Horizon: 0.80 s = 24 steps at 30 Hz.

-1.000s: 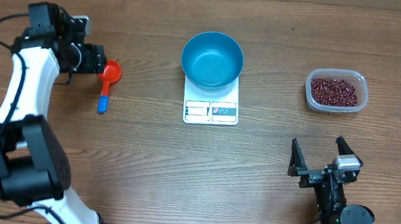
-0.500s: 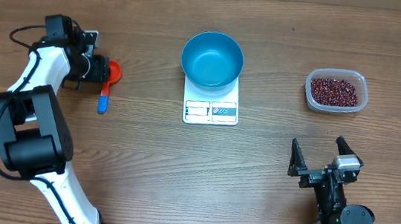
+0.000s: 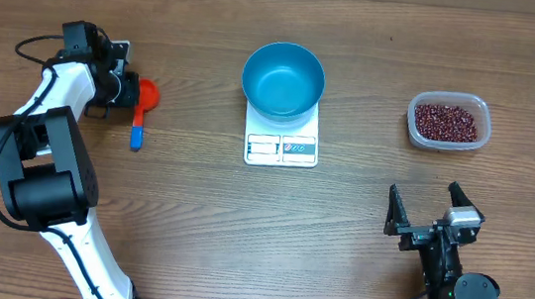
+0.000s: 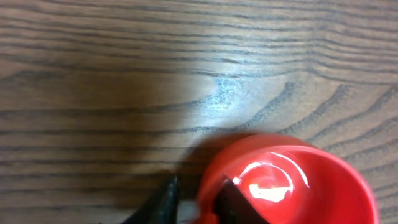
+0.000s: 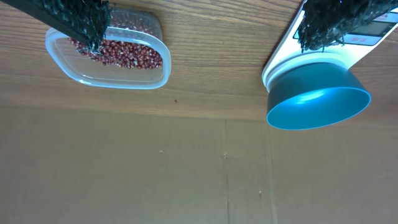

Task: Scoop item into bowl and weigh 150g on scale
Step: 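Lift the red scoop with the left gripper and carry it over the scale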

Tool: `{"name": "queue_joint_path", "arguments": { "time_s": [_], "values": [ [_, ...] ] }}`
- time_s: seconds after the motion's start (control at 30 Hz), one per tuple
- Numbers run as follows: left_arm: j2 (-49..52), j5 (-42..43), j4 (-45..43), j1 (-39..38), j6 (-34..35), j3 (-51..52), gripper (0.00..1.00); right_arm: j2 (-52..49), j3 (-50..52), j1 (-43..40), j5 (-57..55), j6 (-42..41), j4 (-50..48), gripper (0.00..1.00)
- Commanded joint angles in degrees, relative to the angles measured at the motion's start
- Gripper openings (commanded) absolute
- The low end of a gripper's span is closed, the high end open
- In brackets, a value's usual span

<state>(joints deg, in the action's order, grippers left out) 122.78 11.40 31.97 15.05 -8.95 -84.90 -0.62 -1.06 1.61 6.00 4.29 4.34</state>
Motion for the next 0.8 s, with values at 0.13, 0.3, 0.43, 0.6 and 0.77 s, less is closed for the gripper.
{"name": "queue_joint_path", "arguments": {
  "time_s": [0.13,0.3,0.43,0.6,0.77],
  "values": [
    [0.92,0.24,1.31,-0.61,7.78,-1.86,0.04,0.46,0.61,0.31,0.09,0.09,-0.22,1.00],
    [-3.34,1.20,7.06,-0.61,14.03,-7.17,0.04,0.46,0.61,0.31,0.09,0.09,-0.22,1.00],
    [-9.33,4.79,11.89,-0.61,17.62,-11.80,0.04,0.46,0.61,0.31,0.09,0.09,-0.22,1.00],
    [-19.21,11.26,16.17,-0.61,27.52,-14.64,0.04,0.46,0.61,0.31,0.09,0.09,-0.22,1.00],
    [-27.69,16.44,20.76,-1.70,38.95,-14.64,0.04,0.46,0.61,0.31,0.09,0.09,-0.22,1.00]
  ]
}}
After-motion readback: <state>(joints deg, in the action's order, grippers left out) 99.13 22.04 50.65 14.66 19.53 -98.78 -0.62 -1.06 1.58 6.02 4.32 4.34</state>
